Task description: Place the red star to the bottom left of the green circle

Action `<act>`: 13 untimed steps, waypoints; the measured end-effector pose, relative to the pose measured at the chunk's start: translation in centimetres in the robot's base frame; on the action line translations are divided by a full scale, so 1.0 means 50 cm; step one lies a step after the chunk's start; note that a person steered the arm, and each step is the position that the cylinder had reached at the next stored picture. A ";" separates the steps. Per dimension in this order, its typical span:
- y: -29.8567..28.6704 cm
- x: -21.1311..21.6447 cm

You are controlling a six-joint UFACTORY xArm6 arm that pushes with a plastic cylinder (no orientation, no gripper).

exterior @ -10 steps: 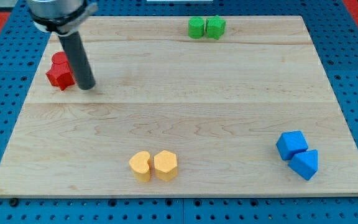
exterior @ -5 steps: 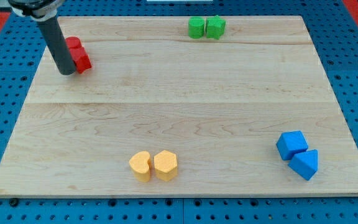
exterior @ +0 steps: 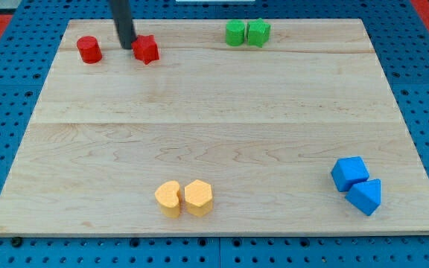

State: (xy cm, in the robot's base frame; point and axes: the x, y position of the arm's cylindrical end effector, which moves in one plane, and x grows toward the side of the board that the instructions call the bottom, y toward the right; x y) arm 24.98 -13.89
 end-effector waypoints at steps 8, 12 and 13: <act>0.078 0.173; 0.242 0.156; 0.312 0.191</act>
State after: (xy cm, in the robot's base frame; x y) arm 34.52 1.71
